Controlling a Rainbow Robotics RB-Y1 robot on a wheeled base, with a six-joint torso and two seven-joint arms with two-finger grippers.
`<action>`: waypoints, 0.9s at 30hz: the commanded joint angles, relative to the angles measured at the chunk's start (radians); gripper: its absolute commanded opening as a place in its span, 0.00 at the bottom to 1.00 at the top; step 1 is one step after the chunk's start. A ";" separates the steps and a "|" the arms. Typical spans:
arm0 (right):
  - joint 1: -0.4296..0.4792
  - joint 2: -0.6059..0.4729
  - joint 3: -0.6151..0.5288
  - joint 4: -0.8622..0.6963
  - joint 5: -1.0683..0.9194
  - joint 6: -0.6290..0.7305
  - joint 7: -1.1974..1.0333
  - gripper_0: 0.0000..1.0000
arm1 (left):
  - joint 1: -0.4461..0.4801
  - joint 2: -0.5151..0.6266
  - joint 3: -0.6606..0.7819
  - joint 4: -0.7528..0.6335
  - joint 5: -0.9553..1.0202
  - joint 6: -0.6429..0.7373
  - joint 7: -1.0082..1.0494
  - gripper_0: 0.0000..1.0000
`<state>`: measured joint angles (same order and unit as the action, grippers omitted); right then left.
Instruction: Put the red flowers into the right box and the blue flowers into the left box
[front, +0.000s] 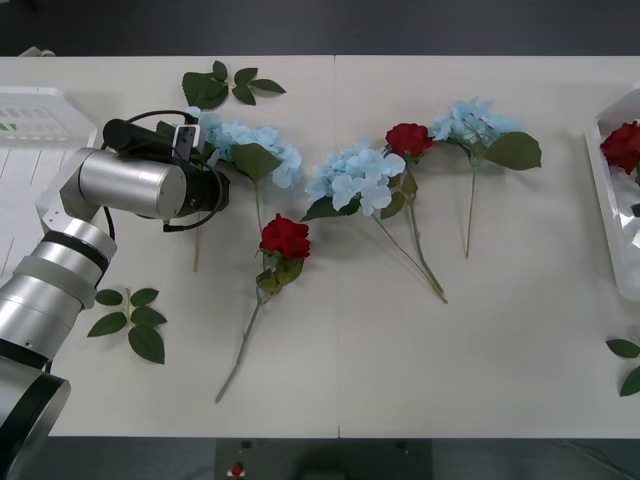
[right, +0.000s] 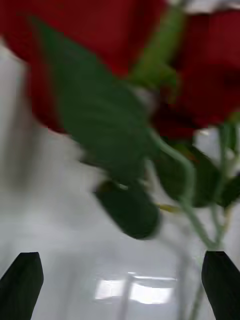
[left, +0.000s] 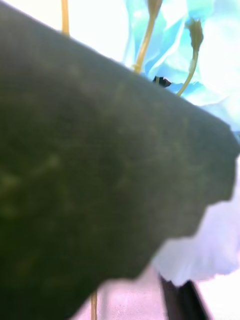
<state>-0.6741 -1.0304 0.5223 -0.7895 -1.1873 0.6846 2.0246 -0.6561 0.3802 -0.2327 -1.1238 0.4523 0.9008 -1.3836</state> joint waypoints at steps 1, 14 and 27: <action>-0.016 -0.025 -0.038 -0.142 -0.091 0.101 -0.047 0.93 | -0.030 0.003 0.010 -0.001 -0.009 -0.007 -0.029 0.13; -0.171 0.081 0.002 -0.261 -0.318 0.296 -0.418 0.92 | -0.028 0.054 0.046 -0.117 0.028 0.095 -0.034 0.00; -0.315 0.378 -0.002 -0.004 0.069 0.331 -0.600 0.93 | -0.027 0.359 0.211 -0.416 0.192 0.285 -0.055 0.00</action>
<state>-0.9555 -0.6669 0.5212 -0.8067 -1.1643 1.0217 1.4662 -0.6562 0.6559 -0.0598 -1.5038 0.6347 1.1824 -1.3864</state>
